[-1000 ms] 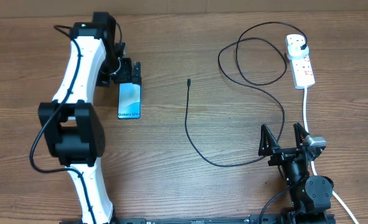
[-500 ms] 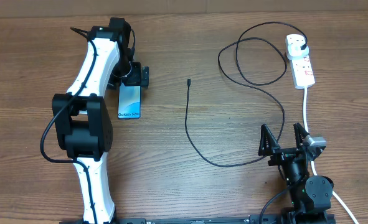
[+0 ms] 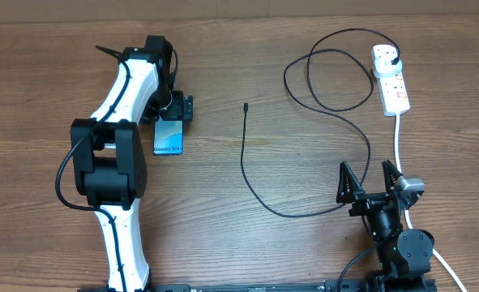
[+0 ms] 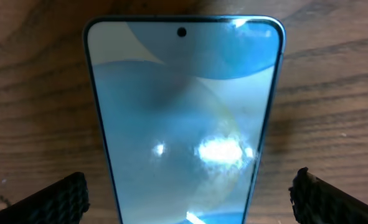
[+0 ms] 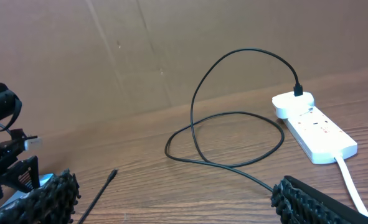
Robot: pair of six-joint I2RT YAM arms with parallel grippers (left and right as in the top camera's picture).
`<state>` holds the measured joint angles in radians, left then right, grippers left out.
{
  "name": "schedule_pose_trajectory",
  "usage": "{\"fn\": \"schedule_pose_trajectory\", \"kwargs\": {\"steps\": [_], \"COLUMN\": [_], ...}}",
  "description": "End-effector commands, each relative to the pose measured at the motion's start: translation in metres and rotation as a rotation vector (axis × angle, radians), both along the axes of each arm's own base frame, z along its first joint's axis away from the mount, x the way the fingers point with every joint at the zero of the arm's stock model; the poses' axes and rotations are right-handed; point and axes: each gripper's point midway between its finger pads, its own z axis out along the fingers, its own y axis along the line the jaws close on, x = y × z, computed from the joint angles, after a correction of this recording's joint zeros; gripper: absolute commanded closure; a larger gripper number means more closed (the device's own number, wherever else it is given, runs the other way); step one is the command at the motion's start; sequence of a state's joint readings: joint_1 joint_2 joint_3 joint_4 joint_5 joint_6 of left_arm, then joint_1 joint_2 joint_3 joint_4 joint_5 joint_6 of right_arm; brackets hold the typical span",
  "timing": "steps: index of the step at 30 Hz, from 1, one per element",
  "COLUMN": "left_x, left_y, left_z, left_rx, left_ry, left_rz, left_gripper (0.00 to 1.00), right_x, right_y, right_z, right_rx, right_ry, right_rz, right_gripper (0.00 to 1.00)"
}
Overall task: Plug charger to phone and switch on socket
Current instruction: 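Lower the left gripper and grasp the phone's top edge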
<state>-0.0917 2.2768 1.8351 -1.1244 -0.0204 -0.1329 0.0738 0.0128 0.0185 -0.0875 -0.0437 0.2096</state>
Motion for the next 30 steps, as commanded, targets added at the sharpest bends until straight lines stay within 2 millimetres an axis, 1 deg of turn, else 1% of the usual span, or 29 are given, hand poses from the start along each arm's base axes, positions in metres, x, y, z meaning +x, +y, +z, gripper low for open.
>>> {"fn": "schedule_pose_trajectory", "kwargs": {"steps": [1,7,12,15,20,24,30], "left_x": [-0.002,0.001,-0.004,-0.008,-0.015,-0.022,-0.022], "left_y": [0.003,0.004,0.004,0.004,0.005,0.006,0.006], "left_z": [-0.01,-0.01,-0.014,-0.019,-0.032,-0.041,-0.044], "left_rx": [0.005,0.005,0.007,0.008,0.008,0.01,0.01], "left_ry": [0.008,-0.002,0.014,0.024,0.036,0.048,0.045], "left_rz": [0.017,0.0,0.0,0.0,0.001,0.009,0.009], "left_gripper": [0.02,0.05,0.06,0.06,0.07,0.1,0.16], "right_x": [0.0,0.0,0.0,0.0,0.0,0.0,0.0], "right_y": [-0.001,-0.001,-0.001,-0.001,-0.001,-0.001,-0.001], "right_z": [-0.002,-0.002,-0.002,-0.002,-0.002,-0.002,-0.002], "right_rx": [0.004,0.004,0.004,0.004,0.004,0.004,0.004], "right_ry": [-0.003,-0.003,-0.003,-0.003,-0.003,-0.003,-0.003], "right_rz": [-0.008,-0.008,-0.008,-0.008,-0.008,-0.008,-0.008], "right_gripper": [0.0,0.0,0.0,0.0,0.0,0.0,0.0]}}
